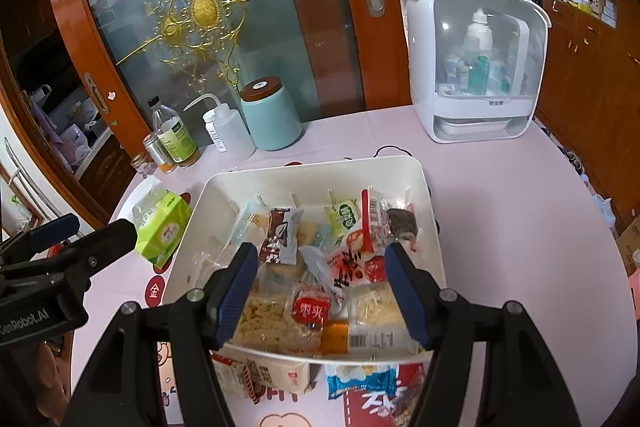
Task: Organize snacks
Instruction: 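Move both open tools back toward the snacks beside the tray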
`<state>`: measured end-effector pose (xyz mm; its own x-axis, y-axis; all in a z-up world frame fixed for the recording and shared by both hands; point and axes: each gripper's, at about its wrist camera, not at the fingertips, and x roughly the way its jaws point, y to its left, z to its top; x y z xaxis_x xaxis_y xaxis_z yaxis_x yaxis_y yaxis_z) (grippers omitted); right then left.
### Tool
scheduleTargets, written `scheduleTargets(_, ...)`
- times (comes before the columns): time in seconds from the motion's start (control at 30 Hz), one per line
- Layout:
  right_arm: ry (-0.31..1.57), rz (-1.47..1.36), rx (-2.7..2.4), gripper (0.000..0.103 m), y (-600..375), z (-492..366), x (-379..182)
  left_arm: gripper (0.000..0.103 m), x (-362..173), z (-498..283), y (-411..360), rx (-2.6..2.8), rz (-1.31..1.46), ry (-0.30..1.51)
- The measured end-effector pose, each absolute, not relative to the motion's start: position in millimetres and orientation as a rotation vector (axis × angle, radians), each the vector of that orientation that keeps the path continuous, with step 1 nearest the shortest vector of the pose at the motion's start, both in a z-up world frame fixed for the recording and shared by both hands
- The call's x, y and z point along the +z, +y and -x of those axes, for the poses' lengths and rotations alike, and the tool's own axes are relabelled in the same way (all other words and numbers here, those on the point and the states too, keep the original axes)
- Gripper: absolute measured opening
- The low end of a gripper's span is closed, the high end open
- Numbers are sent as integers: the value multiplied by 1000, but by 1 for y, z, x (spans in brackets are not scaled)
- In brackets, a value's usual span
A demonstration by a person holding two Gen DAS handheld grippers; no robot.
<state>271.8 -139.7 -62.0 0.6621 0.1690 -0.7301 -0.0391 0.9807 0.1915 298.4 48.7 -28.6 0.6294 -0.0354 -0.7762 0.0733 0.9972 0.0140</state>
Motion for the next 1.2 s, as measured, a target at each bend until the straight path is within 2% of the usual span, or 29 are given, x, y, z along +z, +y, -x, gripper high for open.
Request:
scheduleTargets(0.77, 741, -118, 112, 66, -136, -176, -26, 98, 4, -216, 63, -153, -9, 836)
scheduleTargets(1.2, 782, -120, 53, 66, -156, -150, -56, 98, -22, -199, 75, -179, 20, 858)
